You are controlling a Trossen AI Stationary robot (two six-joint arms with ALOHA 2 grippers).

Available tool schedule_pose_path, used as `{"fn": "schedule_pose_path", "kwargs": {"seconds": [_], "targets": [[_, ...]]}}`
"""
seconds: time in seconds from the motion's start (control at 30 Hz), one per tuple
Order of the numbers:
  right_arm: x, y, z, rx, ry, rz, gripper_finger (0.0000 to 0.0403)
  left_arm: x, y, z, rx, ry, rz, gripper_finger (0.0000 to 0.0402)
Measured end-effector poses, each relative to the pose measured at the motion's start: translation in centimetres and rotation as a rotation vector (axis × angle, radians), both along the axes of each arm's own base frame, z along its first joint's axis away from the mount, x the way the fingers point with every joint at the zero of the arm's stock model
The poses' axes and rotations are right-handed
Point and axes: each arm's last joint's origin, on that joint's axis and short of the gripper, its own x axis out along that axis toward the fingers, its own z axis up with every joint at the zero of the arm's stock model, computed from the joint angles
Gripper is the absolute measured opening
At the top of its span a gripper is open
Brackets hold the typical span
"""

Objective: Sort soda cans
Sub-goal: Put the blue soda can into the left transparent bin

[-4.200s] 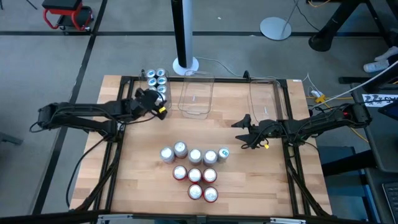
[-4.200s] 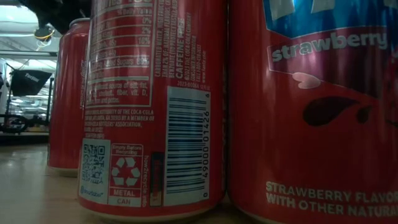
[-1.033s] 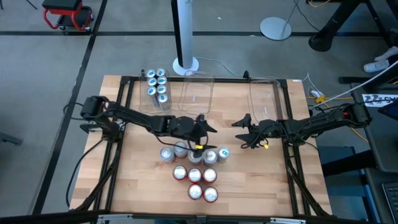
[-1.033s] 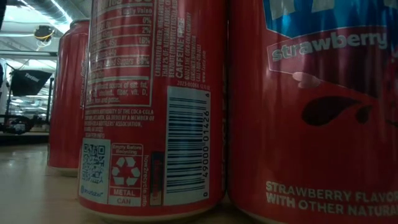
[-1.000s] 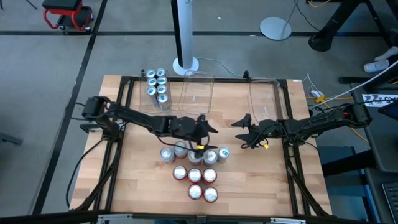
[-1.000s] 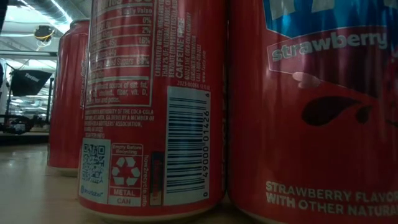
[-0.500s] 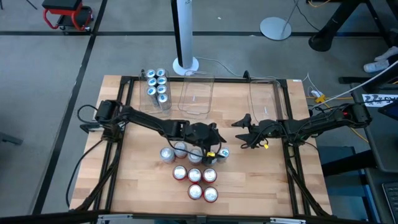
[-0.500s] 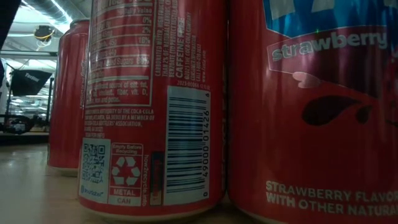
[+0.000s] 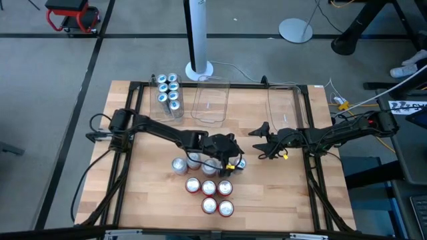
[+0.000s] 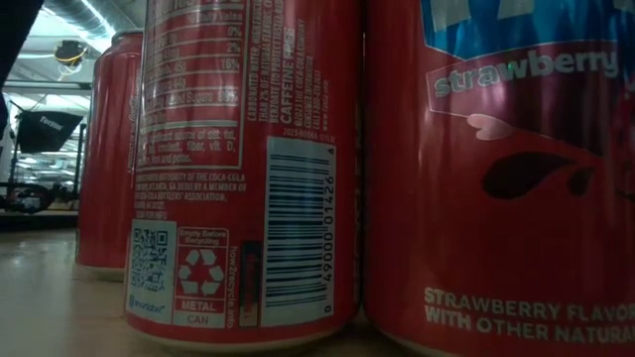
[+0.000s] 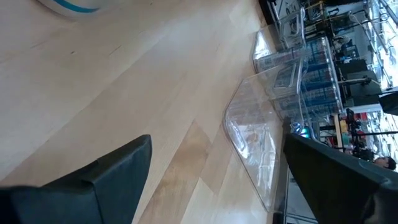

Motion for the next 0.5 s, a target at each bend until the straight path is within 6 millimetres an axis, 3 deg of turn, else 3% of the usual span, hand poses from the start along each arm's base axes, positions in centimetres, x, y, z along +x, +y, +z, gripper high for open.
{"fn": "schedule_pose_path", "kwargs": {"seconds": [0.5], "targets": [[0.0,0.0,0.0,0.0,0.004,0.0,0.0367,0.2,0.5,-1.4,0.026,0.046,0.006,0.0327]]}}
